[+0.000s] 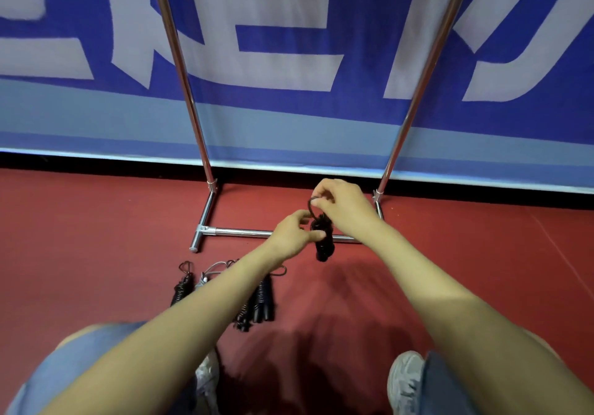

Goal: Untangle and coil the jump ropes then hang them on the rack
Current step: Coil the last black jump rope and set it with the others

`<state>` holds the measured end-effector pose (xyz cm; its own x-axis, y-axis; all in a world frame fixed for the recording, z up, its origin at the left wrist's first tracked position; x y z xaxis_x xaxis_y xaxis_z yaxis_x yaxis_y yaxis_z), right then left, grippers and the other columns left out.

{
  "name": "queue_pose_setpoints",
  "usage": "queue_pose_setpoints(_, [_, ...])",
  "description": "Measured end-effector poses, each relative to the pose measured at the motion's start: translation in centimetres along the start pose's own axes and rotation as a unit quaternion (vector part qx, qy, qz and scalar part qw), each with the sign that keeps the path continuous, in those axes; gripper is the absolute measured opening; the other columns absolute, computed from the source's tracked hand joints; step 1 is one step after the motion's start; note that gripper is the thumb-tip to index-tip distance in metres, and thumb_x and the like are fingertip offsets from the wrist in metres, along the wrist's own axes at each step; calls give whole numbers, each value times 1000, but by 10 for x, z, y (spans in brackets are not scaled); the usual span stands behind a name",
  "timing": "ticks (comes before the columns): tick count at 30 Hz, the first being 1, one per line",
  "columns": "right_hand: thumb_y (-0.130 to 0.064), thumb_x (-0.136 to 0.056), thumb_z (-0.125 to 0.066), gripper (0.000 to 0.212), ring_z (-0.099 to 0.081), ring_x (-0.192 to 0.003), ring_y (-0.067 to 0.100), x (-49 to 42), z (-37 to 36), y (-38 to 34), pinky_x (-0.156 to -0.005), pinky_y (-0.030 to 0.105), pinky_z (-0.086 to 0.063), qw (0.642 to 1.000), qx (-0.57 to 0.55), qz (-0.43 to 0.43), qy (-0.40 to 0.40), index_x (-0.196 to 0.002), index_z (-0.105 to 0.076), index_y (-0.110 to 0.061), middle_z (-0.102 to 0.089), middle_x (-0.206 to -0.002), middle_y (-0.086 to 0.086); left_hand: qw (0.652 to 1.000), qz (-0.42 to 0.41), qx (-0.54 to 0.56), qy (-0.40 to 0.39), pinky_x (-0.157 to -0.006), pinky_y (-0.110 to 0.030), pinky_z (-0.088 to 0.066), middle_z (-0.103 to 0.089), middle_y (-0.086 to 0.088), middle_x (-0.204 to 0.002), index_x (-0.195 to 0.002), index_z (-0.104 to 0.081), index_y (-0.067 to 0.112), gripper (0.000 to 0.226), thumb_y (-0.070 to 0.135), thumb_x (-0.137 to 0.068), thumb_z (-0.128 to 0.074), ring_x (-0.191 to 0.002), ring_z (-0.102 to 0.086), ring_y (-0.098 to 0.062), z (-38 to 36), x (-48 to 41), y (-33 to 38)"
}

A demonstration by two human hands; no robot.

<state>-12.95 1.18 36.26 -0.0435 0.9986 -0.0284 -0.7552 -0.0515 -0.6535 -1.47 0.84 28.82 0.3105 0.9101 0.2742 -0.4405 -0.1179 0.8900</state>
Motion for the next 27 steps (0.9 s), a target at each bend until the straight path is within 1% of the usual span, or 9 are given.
queue_pose_setpoints(2, [-17,-90,-61,4,-53,-84,17,-3,-13,6,-79,34,-44,999,32,13,-36,-87,-63,-19,-53,-86,-4,999,34,-20,-20,-87,-21,-42,-56,-3,-114,-128,-54,7,46,14,-85,-71,-105,-54,-15,12,2,-13])
queue_pose_setpoints(6, [-17,-94,-55,5,-52,-81,19,-14,-43,21,-71,31,-38,993,40,11,-111,-93,-59,-17,-59,-87,0,995,90,-37,-38,-50,-7,-37,-58,-5,-97,-109,-59,4,25,9,-87,-69,-67,-48,-5,27,-2,-54])
queue_pose_setpoints(8, [-18,-97,-50,8,-55,-76,20,-18,-65,37,-70,32,-41,991,14,-15,-133,-92,-56,-18,-66,-83,3,990,126,-53,-34,-48,-9,-36,-58,-3,-88,-103,-58,9,19,8,-87,-69,-62,-46,-5,27,-8,-86])
queue_pose_setpoints(10, [-18,-98,-49,10,-56,-70,20,-21,-91,57,-71,33,-46,989,-8,-41,-145,-88,-52,-22,-67,-78,4,984,152,-84,-29,-53,-13,-39,-59,-2,-81,-100,-62,8,17,9,-86,-70,-67,-52,-11,23,-15,-121])
queue_pose_setpoints(14, [-14,-98,-49,10,-53,-64,21,-26,-151,98,-64,32,-47,976,-60,-77,-196,-89,-52,-18,-53,-66,-1,961,198,-187,-50,-85,-27,-44,-69,-11,-107,-109,-68,4,24,14,-86,-68,-102,-63,-24,11,-34,-188])
queue_pose_setpoints(17, [-16,-94,-53,18,-42,-53,14,-34,-198,129,-65,31,-50,950,-78,-113,-279,-78,-48,-20,-44,-58,-8,945,202,-252,-51,-88,-30,-42,-68,-17,-113,-109,-68,3,24,13,-88,-62,-107,-62,-30,1,-56,-224])
queue_pose_setpoints(20, [-18,-96,-53,12,-44,-55,14,-47,-237,166,-52,22,-40,947,-47,-119,-296,-84,-55,-19,-49,-63,-6,937,187,-293,-30,-98,-35,-39,-62,-23,-120,-119,-63,3,33,9,-87,-57,-115,-55,-37,-9,-89,-253])
queue_pose_setpoints(23, [-20,-96,-54,8,-51,-70,17,-66,-254,196,-64,26,-42,956,-16,-108,-271,-96,-62,-20,-54,-74,-8,929,182,-320,-31,-108,-40,-33,-49,-21,-131,-133,-53,10,46,9,-87,-53,-124,-43,-39,-21,-121,-277])
queue_pose_setpoints(27, [-21,-94,-56,9,-57,-88,22,-83,-273,224,-83,35,-48,958,35,-106,-266,-96,-65,-23,-62,-89,-3,865,158,-475,-42,-106,-44,-27,-47,-14,-136,-134,-45,12,42,15,-92,-47,-128,-38,-34,-32,-156,-296])
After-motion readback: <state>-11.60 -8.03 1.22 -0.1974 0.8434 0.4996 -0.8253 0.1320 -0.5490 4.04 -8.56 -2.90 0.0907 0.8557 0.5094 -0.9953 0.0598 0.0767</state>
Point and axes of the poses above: each hand's wrist, its own x-axis away from the middle knuckle, its own z-axis out of the back of the hand, y = z × x, the point moved 5 cm from there along -x, towards the middle knuckle
